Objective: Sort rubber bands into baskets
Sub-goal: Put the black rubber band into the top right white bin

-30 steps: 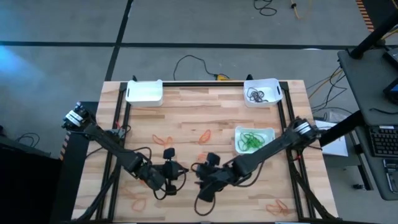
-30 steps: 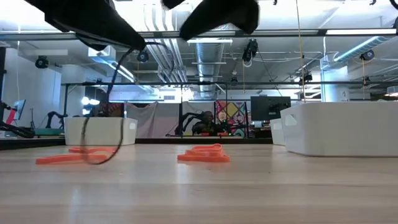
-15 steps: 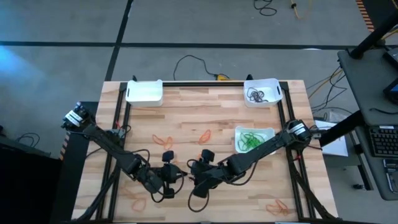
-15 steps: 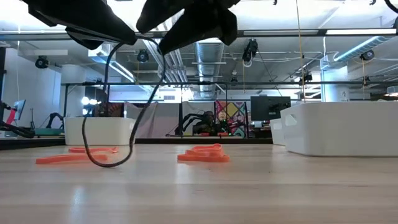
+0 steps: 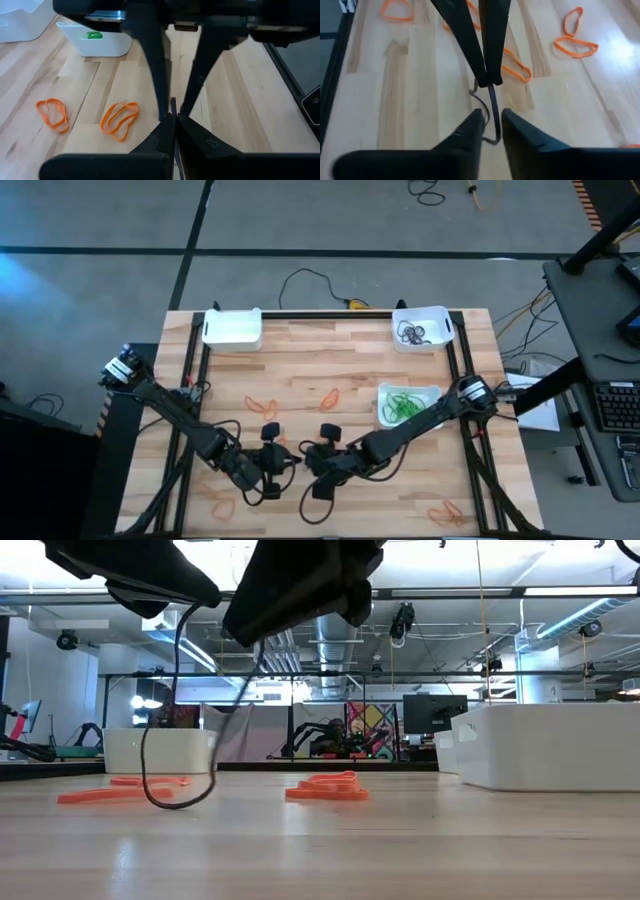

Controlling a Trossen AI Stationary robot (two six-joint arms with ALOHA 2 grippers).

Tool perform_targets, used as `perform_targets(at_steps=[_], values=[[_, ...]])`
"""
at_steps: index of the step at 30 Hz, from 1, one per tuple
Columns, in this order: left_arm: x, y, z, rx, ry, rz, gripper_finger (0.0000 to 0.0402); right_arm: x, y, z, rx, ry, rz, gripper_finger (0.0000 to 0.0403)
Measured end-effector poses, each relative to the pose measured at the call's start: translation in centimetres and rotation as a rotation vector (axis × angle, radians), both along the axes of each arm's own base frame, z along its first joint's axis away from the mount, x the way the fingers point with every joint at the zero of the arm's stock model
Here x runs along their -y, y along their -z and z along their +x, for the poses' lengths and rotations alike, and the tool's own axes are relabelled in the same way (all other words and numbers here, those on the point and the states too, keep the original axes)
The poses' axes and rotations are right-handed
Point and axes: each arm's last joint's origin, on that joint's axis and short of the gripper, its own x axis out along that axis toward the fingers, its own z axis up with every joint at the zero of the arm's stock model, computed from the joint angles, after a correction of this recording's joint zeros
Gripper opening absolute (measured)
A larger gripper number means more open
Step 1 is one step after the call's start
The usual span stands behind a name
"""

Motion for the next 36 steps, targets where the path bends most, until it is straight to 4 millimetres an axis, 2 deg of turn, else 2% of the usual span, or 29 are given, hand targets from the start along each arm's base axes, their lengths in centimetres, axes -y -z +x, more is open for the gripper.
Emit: perform_targets(at_steps=[3,8,15,19,23,27,32,36], values=[[0.0,0.0,0.0,0.001,-0.004,-0.007,0.0000,0.0,-0.2,-0.1,0.005,0.012,0.014,0.0018],[0.0,-0.3,-0.2,0.007,0.007,0.000,0.0019,0.2,-0.5,-0.1,0.011,0.037,0.038,0.0012],[-0.8,-1.4,-1.5,-0.045,0.012,0.037,0.0085,0.5,-1.4,-0.2,0.027,0.055,0.061,0.0012],[-1.4,-2.5,-3.3,-0.088,0.014,0.040,0.0127,1.7,-3.5,-0.6,0.011,0.083,0.052,0.0012],[-1.9,-3.8,-5.5,-0.108,-0.008,-0.007,0.0165,4.4,-6.7,-1.4,0.002,0.118,0.025,0.0012],[-2.3,-4.7,-7.9,-0.139,-0.047,-0.066,0.0196,8.0,-9.6,-2.4,0.028,0.192,0.002,0.0012],[-2.4,-5.0,-10.4,-0.150,-0.124,-0.133,0.0219,13.8,-12.8,-4.6,0.036,0.392,-0.086,0.0012],[-2.6,-4.7,-11.4,-0.176,-0.183,-0.164,0.0221,20.0,-14.0,-7.5,-0.081,0.594,-0.114,0.0012]])
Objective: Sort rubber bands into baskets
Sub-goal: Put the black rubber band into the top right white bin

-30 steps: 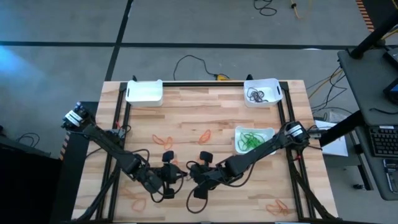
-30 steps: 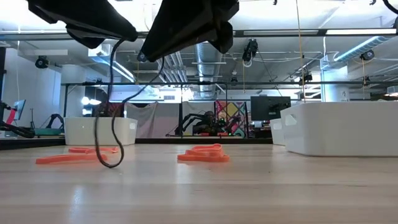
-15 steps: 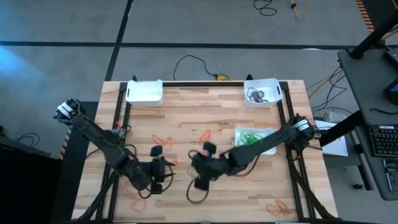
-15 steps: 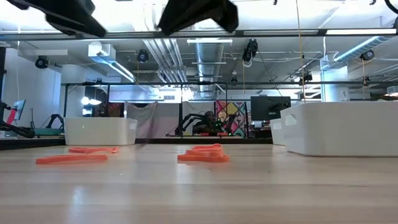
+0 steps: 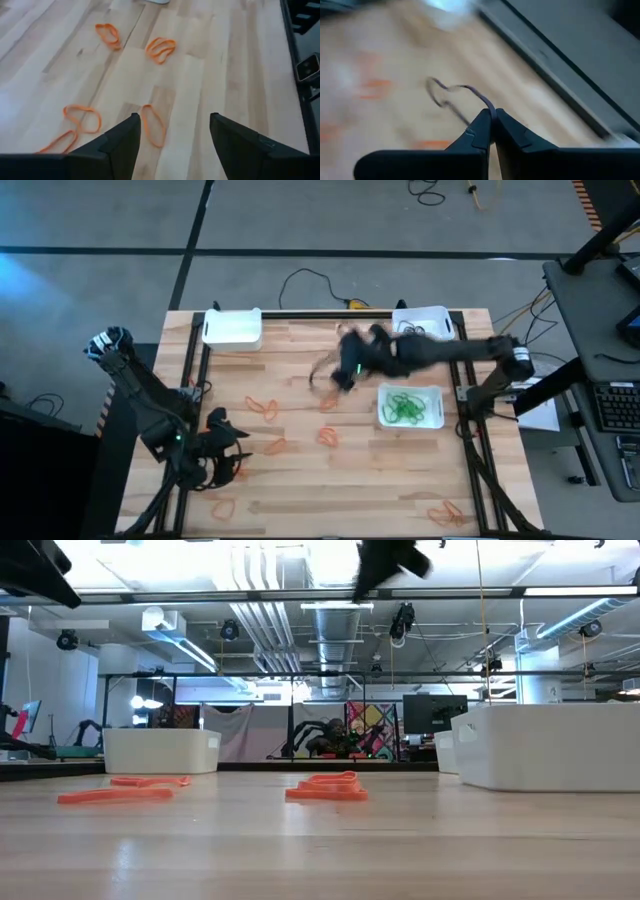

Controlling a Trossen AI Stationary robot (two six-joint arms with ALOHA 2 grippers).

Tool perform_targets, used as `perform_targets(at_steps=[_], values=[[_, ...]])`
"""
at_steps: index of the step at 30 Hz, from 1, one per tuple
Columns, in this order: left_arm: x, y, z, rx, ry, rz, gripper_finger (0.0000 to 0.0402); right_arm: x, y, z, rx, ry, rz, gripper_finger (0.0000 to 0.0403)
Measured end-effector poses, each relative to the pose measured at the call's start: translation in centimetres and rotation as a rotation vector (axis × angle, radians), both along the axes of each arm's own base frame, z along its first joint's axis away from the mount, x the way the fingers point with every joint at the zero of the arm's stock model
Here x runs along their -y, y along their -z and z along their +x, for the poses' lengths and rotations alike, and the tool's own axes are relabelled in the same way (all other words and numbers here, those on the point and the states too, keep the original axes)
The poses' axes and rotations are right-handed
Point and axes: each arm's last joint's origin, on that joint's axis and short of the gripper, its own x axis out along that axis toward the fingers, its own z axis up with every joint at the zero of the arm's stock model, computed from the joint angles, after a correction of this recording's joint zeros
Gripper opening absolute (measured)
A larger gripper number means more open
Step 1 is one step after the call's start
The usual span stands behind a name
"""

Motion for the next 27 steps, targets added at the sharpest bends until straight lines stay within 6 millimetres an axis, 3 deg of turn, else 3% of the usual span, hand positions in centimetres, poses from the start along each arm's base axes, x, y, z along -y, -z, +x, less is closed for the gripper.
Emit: perform_targets(at_steps=[5,9,16,21,27], values=[[0.0,0.1,0.0,-0.003,-0.008,0.015,0.0215,7.4,-0.1,-4.8,-0.192,0.311,0.052,0.0012],[-0.1,0.0,0.1,0.051,-0.040,0.045,0.0209,11.7,-0.2,-8.3,-0.306,0.504,0.036,0.0012],[-2.3,-0.7,-0.2,0.039,-0.098,0.100,0.0205,17.9,2.9,-11.7,-0.420,0.540,0.088,0.0012],[-3.7,-1.5,-0.9,0.020,-0.088,0.118,0.0190,20.5,7.7,-13.4,-0.372,0.591,0.181,0.0012],[-4.9,-1.9,-1.2,0.016,-0.144,0.079,0.0158,20.3,13.8,-15.4,-0.366,0.674,0.299,0.0012]])
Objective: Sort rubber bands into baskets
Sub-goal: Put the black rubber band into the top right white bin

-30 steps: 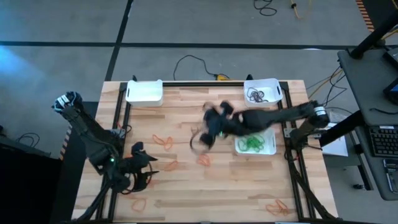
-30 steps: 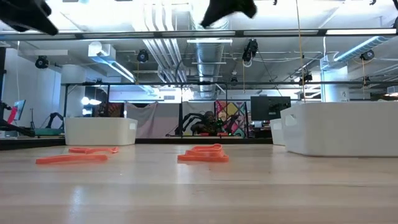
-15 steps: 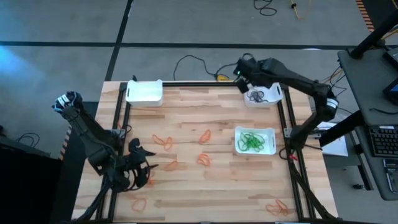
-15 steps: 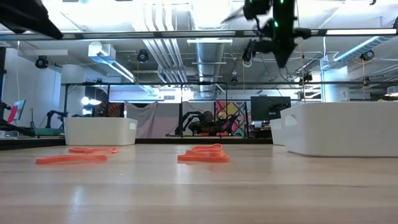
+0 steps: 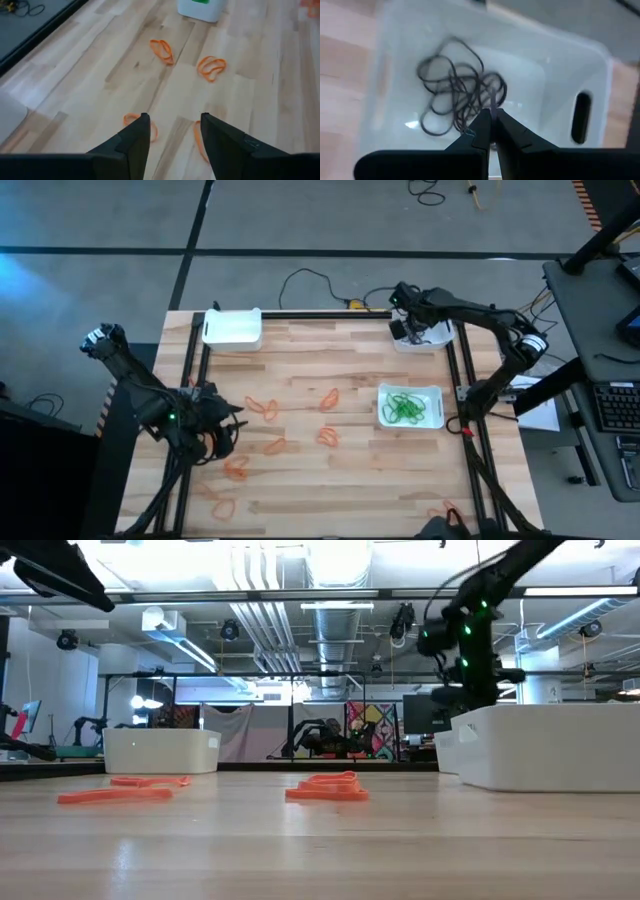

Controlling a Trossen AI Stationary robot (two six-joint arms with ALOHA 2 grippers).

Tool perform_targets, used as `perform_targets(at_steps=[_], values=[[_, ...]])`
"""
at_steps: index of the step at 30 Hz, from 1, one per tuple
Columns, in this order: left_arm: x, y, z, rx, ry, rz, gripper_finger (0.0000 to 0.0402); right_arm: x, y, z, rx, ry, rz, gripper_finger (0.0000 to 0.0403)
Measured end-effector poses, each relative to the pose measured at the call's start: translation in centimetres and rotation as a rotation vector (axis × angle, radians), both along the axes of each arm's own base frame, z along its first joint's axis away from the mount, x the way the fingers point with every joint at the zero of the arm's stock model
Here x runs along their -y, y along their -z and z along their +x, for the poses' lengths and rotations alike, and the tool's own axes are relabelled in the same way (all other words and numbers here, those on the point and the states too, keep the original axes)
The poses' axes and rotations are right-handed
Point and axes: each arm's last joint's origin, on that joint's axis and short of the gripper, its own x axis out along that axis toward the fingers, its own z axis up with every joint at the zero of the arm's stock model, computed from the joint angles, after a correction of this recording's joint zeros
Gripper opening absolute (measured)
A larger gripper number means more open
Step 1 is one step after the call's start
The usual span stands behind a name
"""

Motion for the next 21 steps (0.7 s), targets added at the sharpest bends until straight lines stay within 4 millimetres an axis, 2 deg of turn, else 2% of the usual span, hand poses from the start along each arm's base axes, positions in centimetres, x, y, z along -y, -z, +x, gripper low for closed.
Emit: perform_targets(at_steps=[5,12,16,21], values=[[-0.6,-0.2,-0.1,0.025,-0.082,-0.083,0.0144,-0.7,2.3,-0.7,0.002,0.059,0.018,0.0013],[-1.3,-0.6,0.0,0.068,-0.134,-0.109,0.0142,-0.3,2.8,-0.9,0.097,0.099,0.023,0.0024],[-1.2,-0.9,0.3,0.108,-0.120,-0.100,0.0152,0.1,2.5,-1.0,0.109,0.112,0.019,0.0076],[-1.4,-1.1,1.2,0.106,-0.085,-0.066,0.0176,0.3,1.0,-0.2,0.139,0.101,-0.031,0.0158]])
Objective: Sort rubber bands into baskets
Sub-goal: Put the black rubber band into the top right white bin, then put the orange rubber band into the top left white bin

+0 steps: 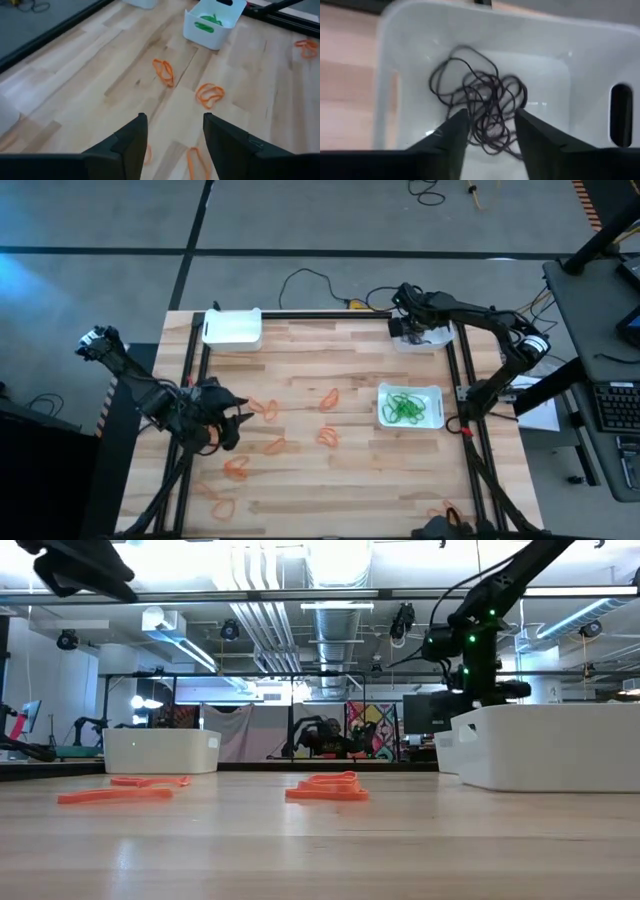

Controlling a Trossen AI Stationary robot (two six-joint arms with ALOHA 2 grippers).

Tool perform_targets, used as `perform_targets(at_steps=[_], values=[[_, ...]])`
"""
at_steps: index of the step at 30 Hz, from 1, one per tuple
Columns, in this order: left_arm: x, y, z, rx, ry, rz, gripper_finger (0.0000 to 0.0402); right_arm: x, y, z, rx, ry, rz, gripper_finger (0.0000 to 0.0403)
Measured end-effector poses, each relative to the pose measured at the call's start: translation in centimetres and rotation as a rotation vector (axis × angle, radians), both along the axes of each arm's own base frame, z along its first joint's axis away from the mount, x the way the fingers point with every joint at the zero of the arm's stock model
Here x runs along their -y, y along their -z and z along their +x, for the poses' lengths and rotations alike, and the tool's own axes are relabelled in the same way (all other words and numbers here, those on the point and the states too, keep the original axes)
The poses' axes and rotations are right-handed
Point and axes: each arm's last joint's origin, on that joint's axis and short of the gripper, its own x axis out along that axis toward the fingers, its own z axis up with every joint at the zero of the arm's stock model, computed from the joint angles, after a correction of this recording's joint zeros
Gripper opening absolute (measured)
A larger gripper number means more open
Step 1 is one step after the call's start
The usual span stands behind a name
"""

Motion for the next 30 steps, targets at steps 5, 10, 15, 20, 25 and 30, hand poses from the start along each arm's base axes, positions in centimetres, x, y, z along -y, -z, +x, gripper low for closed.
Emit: perform_targets(at_steps=[5,10,15,20,25,30], values=[[-0.7,-0.4,1.4,-0.002,0.040,0.057,0.0190,-0.9,-2.4,1.5,0.006,-0.051,-0.100,0.0209],[-1.3,-0.9,2.4,0.008,0.098,0.123,0.0191,-3.7,-5.7,3.2,0.016,-0.163,-0.249,0.0228],[-1.5,-1.2,2.8,0.013,0.132,0.186,0.0191,-8.3,-9.4,5.2,0.144,-0.378,-0.394,0.0230],[-1.6,-1.2,3.2,0.007,0.159,0.205,0.0191,-14.3,-11.7,7.7,0.275,-0.678,-0.523,0.0231],[-1.2,-0.9,3.2,-0.007,0.183,0.198,0.0191,-20.0,-11.7,10.5,0.372,-0.942,-0.582,0.0231],[-1.0,-0.2,3.1,-0.012,0.175,0.170,0.0192,-24.1,-10.4,12.7,0.453,-1.052,-0.576,0.0231]])
